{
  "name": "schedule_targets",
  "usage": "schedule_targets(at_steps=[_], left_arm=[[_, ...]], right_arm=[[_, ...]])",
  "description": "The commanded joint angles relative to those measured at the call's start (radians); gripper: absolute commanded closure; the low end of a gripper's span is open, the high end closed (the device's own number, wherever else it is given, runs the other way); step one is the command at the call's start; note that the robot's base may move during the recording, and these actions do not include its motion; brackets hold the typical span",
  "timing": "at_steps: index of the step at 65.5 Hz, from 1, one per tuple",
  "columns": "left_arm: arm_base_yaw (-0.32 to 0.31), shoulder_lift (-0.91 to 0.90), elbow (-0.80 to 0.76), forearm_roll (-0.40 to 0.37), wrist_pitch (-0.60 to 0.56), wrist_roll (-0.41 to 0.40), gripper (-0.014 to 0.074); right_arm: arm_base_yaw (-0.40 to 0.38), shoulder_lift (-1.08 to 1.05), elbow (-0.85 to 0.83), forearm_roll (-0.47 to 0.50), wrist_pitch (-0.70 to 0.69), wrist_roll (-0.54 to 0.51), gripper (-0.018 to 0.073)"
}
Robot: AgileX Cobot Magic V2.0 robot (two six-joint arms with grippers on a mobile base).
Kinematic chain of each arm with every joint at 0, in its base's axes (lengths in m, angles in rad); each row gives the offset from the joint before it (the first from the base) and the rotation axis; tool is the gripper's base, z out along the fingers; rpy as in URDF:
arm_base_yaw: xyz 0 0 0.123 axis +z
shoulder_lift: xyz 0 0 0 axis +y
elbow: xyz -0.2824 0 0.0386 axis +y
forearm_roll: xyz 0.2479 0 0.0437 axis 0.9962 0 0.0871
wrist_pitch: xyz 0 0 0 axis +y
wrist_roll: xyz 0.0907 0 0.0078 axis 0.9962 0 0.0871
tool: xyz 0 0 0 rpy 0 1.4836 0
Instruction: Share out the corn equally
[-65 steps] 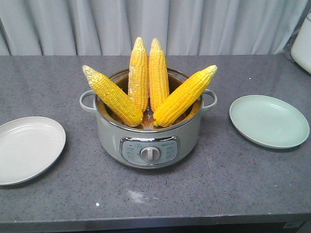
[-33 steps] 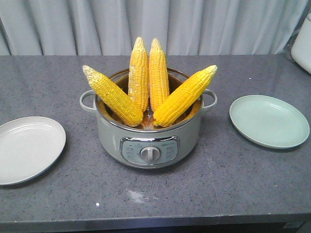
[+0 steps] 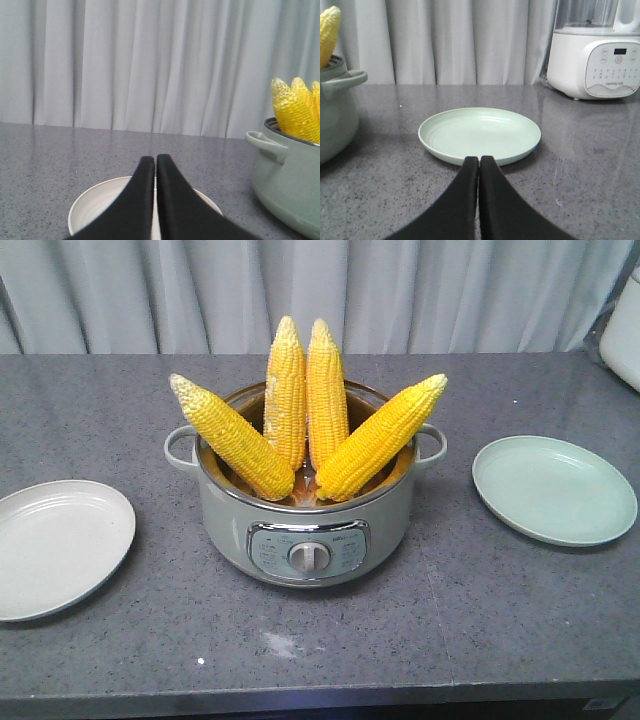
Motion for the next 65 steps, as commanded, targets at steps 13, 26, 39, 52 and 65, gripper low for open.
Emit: schedule_targets(at_steps=[13, 26, 39, 52, 65], left_arm=[[-0.004, -0.016, -0.023, 0.0, -0.017, -0.011, 0.0603], [-0.004, -0.014, -0.066, 0.0, 0.006, -0.011, 0.0603], [-0.004, 0.056, -0.256, 0.0, 0.213, -0.011, 0.0603], [-0.004, 0.212, -0.443, -0.001, 0.411, 0.092, 0.0603], [-0.004, 0.356, -0.573, -0.009, 0.477, 0.148, 0.0603]], right_arm=[[-0.002, 0.119, 0.007, 0.016, -0.098, 0.01, 0.0562], [-0.002, 0.123, -0.008, 0.014, -0.071, 0.009, 0.0562], [-0.002, 0.123, -0.096, 0.028, 0.019, 0.006, 0.0562], [-0.002, 0.123, -0.232, 0.071, 0.147, -0.057, 0.0562], [-0.002, 0.172, -0.44, 0.11, 0.376, -0.324, 0.0562]])
